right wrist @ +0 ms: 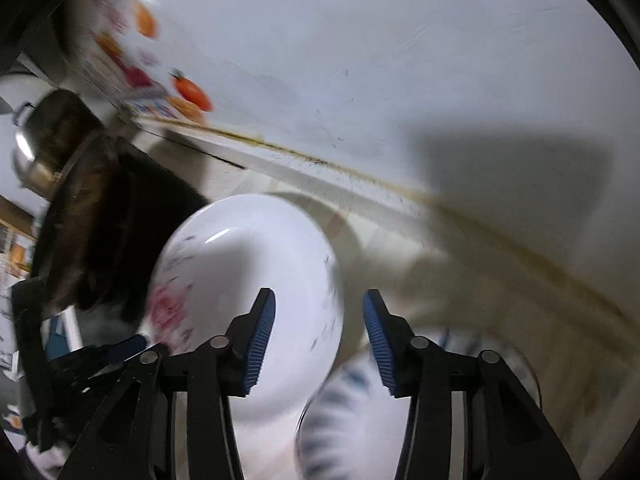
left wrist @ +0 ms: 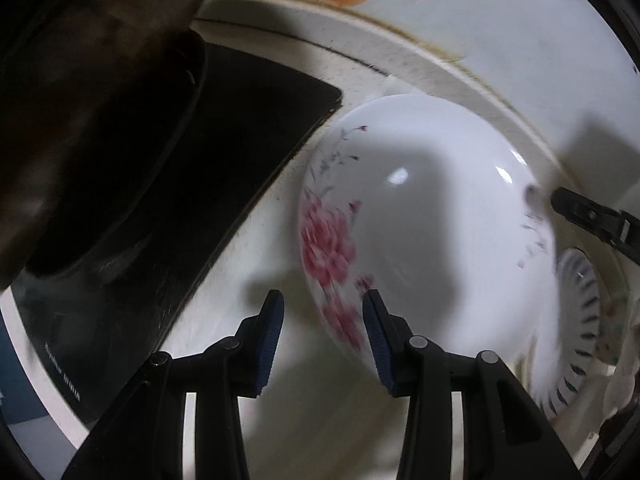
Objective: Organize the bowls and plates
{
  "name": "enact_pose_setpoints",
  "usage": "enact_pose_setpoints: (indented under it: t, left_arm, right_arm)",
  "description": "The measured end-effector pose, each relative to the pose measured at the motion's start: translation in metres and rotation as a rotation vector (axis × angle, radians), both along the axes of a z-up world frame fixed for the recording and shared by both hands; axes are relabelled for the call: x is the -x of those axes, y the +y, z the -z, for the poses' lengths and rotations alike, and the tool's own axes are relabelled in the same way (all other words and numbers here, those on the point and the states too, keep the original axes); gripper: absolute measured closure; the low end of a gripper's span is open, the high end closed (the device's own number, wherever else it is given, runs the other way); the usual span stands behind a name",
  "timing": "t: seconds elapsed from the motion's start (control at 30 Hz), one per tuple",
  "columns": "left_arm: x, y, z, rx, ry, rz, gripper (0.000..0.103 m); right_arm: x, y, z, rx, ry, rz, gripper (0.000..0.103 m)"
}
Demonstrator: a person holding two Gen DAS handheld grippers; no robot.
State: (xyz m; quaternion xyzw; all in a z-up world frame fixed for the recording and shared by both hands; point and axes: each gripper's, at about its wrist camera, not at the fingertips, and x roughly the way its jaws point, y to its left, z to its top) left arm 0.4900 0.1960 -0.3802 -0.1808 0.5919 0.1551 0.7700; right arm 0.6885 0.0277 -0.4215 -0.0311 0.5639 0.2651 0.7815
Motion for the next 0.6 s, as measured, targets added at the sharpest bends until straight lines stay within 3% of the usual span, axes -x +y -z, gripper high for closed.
enact_pose_setpoints:
  t: [0.17, 0.4, 0.6]
  left_arm:
    - [-0.014, 0.002, 0.012, 0.03, -0.026, 0.036, 0.067]
    - [-0.01, 0.006, 0.009, 0.005, -0.056, 0.031, 0.072]
    - [0.01, -0.007, -0.015, -0.032, -0.105, 0.078, 0.072]
  right_arm:
    - [-0.023, 0.018, 0.038, 0.052, 0.039, -0.002, 0.078]
    - [-0.023, 0.025, 0.05, 0.022, 0.059, -0.015, 0.081]
    - [-0.004, 0.009, 0.037, 0.026, 0.044, -0.004, 0.083]
